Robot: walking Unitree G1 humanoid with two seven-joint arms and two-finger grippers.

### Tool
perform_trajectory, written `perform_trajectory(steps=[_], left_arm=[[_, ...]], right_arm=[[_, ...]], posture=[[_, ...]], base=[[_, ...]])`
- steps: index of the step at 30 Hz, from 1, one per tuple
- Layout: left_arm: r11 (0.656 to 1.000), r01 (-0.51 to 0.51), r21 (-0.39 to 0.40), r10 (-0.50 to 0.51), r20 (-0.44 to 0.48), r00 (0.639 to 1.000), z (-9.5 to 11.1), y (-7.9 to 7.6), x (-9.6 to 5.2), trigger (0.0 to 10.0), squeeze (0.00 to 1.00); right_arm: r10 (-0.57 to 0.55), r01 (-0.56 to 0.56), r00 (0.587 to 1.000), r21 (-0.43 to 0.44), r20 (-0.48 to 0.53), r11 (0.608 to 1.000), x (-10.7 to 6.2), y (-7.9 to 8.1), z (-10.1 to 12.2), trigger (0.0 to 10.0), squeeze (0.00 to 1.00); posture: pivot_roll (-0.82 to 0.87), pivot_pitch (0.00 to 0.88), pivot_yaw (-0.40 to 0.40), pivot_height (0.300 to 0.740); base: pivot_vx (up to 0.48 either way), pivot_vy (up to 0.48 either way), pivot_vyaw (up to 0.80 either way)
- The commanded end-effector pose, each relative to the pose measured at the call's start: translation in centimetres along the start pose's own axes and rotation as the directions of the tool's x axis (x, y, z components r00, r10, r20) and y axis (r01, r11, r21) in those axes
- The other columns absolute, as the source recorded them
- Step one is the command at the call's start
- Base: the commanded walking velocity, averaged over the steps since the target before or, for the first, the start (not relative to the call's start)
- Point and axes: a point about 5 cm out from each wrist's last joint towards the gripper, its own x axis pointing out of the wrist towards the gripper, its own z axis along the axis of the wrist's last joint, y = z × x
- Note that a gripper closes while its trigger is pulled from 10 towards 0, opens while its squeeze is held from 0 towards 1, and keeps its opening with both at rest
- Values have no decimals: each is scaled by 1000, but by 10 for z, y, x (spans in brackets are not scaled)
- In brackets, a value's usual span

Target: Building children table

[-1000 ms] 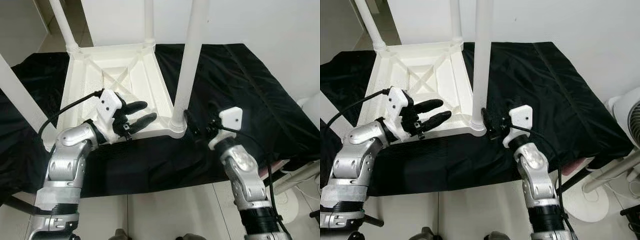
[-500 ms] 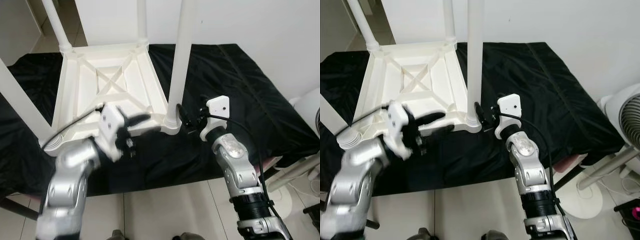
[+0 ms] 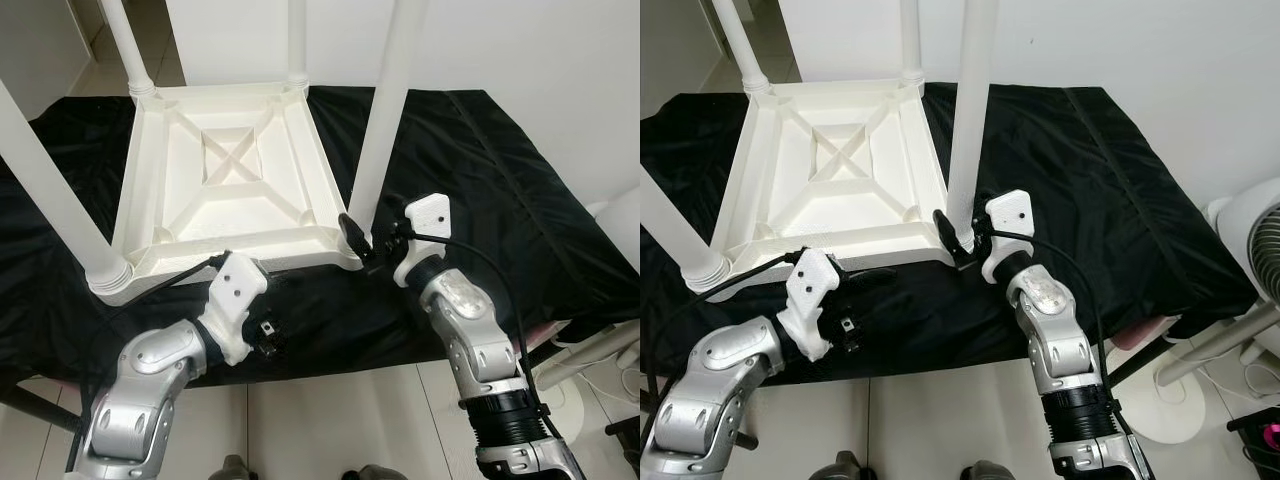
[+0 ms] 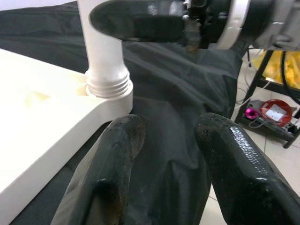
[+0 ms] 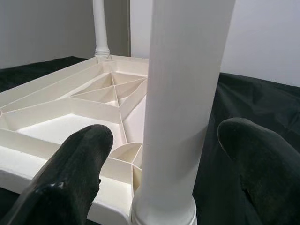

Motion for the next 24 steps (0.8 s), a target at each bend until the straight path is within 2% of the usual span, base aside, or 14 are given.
perform_trajectory(steps=[1,2,9,12,24], left_arm=[[997,73,-20,-73,-7,997,0,-8,1,10000,0],[991,123,-51,-124,-11,992,0,-15,1,10000,0],[981,154,-122,-157,-17,987,-7,-21,2,10000,0],[971,180,-156,-182,-2,983,-7,-30,3,10000,0],[971,145,-193,-145,13,989,-5,-34,4,10000,0]], right_arm=[[-24,24,1000,0,-8,1000,3,-4,0,10000,0],[-67,67,998,-4,-6,998,13,-8,4,10000,0],[-85,85,996,-8,16,996,30,-7,14,10000,0],[-97,97,994,-5,40,995,47,-3,26,10000,0],[-155,155,988,-14,25,988,67,3,32,10000,0]], posture=[[-37,25,-13,740],[-43,28,-9,740],[-49,32,-5,740],[-49,37,-3,740],[-27,40,-26,740]], base=[[0,0,0],[0,0,0],[0,0,0],[0,0,0],[0,0,0]])
